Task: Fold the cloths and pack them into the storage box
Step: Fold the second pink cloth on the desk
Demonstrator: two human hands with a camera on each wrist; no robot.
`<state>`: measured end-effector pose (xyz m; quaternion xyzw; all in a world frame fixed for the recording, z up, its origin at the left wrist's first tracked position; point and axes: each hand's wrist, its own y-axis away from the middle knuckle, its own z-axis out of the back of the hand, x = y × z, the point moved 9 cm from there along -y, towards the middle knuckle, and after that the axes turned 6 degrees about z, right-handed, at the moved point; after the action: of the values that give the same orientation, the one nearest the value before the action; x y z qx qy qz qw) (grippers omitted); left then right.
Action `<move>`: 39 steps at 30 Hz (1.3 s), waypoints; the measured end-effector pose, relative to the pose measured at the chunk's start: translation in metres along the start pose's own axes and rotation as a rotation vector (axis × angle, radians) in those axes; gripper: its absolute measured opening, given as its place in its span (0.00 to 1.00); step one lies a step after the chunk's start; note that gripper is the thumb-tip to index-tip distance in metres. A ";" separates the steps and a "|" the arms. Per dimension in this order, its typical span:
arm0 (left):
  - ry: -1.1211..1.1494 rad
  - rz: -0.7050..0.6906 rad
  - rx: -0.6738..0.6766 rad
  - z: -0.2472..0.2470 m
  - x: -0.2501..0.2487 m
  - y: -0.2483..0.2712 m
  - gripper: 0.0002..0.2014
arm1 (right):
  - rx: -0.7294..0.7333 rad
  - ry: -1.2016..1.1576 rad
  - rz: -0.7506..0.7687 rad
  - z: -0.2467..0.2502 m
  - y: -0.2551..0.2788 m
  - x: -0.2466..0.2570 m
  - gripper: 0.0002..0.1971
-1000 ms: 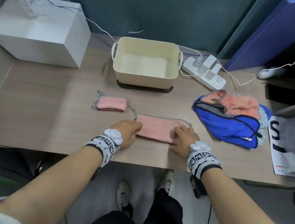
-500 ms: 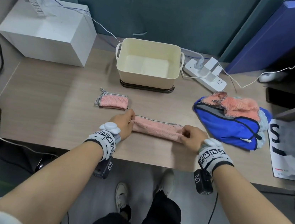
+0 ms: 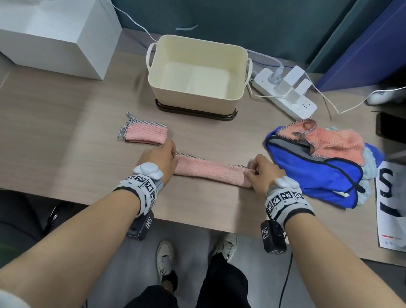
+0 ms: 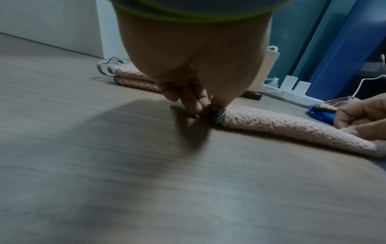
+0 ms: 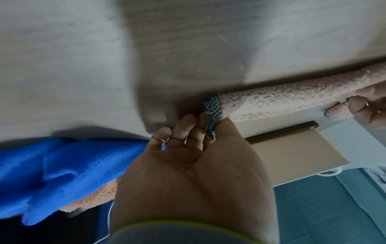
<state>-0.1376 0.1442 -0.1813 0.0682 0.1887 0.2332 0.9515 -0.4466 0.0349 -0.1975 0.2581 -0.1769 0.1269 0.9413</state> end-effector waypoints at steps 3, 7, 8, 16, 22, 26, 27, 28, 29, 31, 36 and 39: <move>-0.084 -0.061 -0.041 0.014 -0.012 -0.001 0.11 | -0.046 0.050 0.124 0.015 0.001 0.021 0.13; -0.041 -0.351 0.080 0.008 -0.057 0.015 0.06 | -0.014 -0.053 0.296 0.019 0.011 0.066 0.04; -0.052 -0.433 0.127 0.003 -0.068 0.022 0.07 | 0.044 -0.081 0.327 0.013 0.016 0.081 0.04; -0.009 -0.437 0.248 -0.025 -0.068 0.036 0.10 | 0.277 0.004 0.317 -0.042 0.032 0.110 0.14; -0.062 -0.357 0.302 -0.019 -0.050 0.038 0.17 | 0.247 -0.116 0.207 -0.037 0.030 0.079 0.09; -0.047 -0.375 0.248 -0.011 -0.077 0.040 0.11 | 0.031 -0.110 0.162 -0.002 0.024 0.066 0.08; -0.025 -0.385 0.244 -0.010 -0.088 0.042 0.11 | -0.036 -0.060 0.130 0.008 0.023 0.056 0.10; -0.005 -0.387 0.252 -0.012 -0.097 0.045 0.11 | -0.060 -0.007 0.082 0.011 0.023 0.044 0.15; 0.017 -0.393 0.260 -0.015 -0.108 0.047 0.11 | -0.055 0.032 0.033 0.010 0.022 0.031 0.19; 0.061 -0.409 0.286 -0.028 -0.130 0.050 0.12 | -0.002 0.069 -0.016 0.003 0.021 0.010 0.22; 0.056 -0.369 0.402 -0.059 -0.147 0.055 0.17 | 0.114 0.074 0.006 -0.008 0.017 -0.001 0.18; 0.174 -0.259 0.365 -0.054 -0.141 0.050 0.17 | 0.133 -0.310 0.017 -0.007 0.019 0.014 0.13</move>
<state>-0.2952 0.1240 -0.1743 0.1938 0.3163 0.0764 0.9255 -0.4380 0.0561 -0.1889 0.3349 -0.3134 0.1051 0.8824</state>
